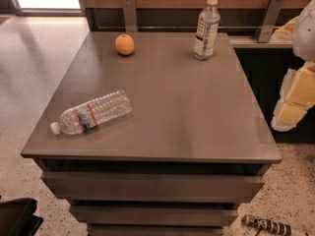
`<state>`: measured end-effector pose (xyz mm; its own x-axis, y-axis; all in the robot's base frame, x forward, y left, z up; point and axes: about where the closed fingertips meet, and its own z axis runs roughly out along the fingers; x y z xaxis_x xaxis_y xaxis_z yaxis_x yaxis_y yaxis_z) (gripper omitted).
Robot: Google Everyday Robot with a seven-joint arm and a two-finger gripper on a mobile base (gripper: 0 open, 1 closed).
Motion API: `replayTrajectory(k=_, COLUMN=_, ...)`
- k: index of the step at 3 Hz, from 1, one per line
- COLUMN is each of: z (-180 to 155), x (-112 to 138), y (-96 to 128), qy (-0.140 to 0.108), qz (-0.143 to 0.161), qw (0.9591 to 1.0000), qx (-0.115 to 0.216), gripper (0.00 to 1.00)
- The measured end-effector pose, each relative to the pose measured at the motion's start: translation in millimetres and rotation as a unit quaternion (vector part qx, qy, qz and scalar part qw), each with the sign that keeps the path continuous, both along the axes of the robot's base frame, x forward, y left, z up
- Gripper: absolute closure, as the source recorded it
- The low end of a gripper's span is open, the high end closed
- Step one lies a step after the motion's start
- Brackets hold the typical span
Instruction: Pick orange
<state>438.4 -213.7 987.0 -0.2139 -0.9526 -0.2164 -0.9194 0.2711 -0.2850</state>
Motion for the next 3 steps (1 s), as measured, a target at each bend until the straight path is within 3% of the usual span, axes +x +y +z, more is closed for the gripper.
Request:
replayTrajectory(k=1, z=0.1, x=0.0, y=0.0, qy=0.000, qz=0.000, qw=1.0000, qx=0.000, gripper=0.00)
replayTrajectory(k=2, z=6.4, x=18.3, y=9.2, qy=-0.021, qz=-0.001, qw=0.9993, qx=0.031, gripper=0.00)
replayTrajectory(k=3, z=7.8, x=39.0, y=34.7, qy=-0.051, qz=-0.017, qw=0.9934, qx=0.101, gripper=0.00)
